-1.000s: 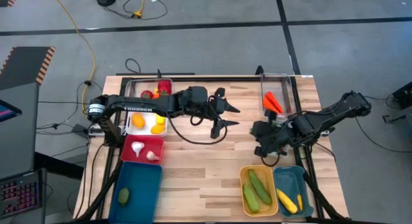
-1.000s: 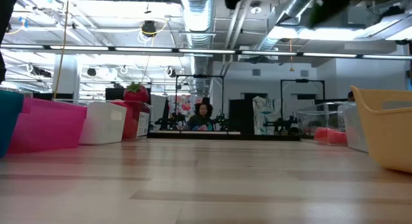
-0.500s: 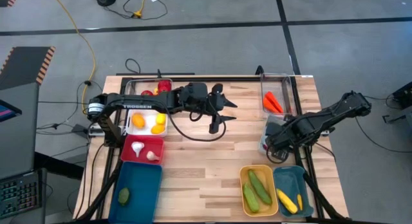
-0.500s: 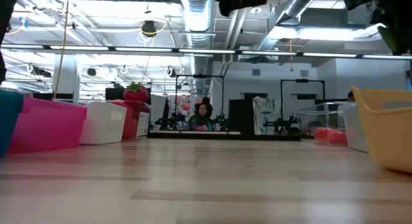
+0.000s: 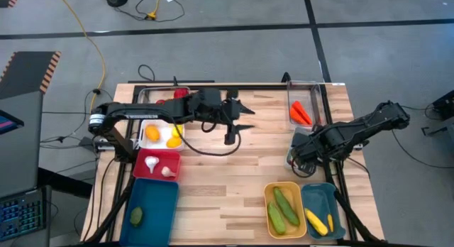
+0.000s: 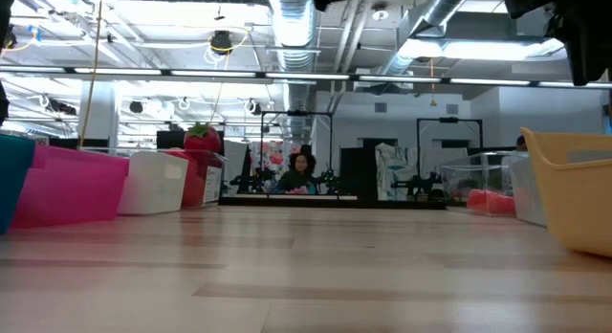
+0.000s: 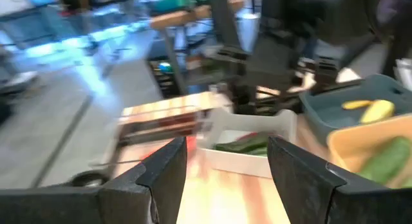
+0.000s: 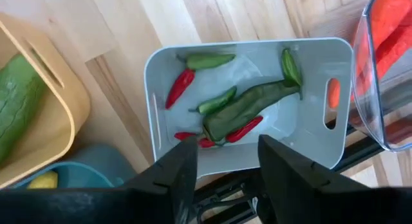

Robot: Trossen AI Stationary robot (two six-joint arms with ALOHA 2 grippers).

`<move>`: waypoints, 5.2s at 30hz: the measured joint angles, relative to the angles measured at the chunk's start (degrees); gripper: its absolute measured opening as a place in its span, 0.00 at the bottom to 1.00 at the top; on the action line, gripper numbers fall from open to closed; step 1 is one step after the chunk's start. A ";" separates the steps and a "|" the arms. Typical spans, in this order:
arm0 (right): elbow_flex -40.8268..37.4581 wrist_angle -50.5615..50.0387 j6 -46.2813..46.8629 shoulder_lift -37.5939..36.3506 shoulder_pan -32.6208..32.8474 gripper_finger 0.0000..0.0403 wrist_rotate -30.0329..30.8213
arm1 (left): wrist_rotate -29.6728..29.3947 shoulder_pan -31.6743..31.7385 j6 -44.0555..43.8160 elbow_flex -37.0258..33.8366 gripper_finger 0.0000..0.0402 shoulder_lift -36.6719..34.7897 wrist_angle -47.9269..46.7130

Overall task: Sort produce into baskets
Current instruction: Return to Home Position

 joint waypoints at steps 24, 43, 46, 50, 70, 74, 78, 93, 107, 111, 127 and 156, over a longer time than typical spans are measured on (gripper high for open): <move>2.57 14.00 -32.28 -19.24 -17.85 0.06 7.37 | -16.45 -1.05 -11.94 -30.92 0.01 -50.47 -19.46; -32.01 58.92 -45.18 -49.16 -32.60 0.07 -12.05 | -5.27 7.88 -13.87 -75.93 0.00 -74.64 16.38; -36.11 61.29 -43.35 -53.51 -33.45 0.05 -12.56 | -2.98 9.21 -13.70 -77.46 0.00 -77.45 16.82; -40.60 65.30 -43.14 -58.02 -33.60 0.05 -13.34 | -1.99 10.22 -14.52 -79.31 0.00 -80.04 17.29; -57.84 80.32 -39.56 -64.61 -33.54 0.06 -13.47 | -3.63 10.27 -16.32 -86.97 0.00 -80.85 25.57; -60.90 83.99 -39.52 -64.63 -33.53 0.06 -13.47 | -3.75 10.27 -15.42 -86.97 0.00 -80.83 25.57; -62.61 84.91 -39.47 -64.62 -33.55 0.06 -13.35 | -3.95 10.27 -14.35 -87.00 0.00 -80.83 25.57; -64.43 88.76 -45.24 -64.27 -33.53 0.06 -13.26 | -6.14 10.25 -9.96 -87.06 0.00 -80.83 25.53; -64.48 88.29 -41.72 -64.17 -33.53 0.11 -11.27 | -8.71 10.25 -13.00 -87.10 0.00 -80.81 16.76; -64.48 88.29 -41.70 -64.17 -33.53 0.11 -11.27 | -8.71 10.25 -13.58 -87.13 0.00 -80.81 11.29; -64.57 89.15 -41.59 -68.46 -31.13 0.11 -11.29 | -8.38 7.23 -13.76 -87.13 0.00 -95.10 11.18; -64.57 89.50 -41.68 -68.50 -31.15 0.11 -11.05 | -8.93 7.10 -13.76 -87.13 0.00 -94.67 10.58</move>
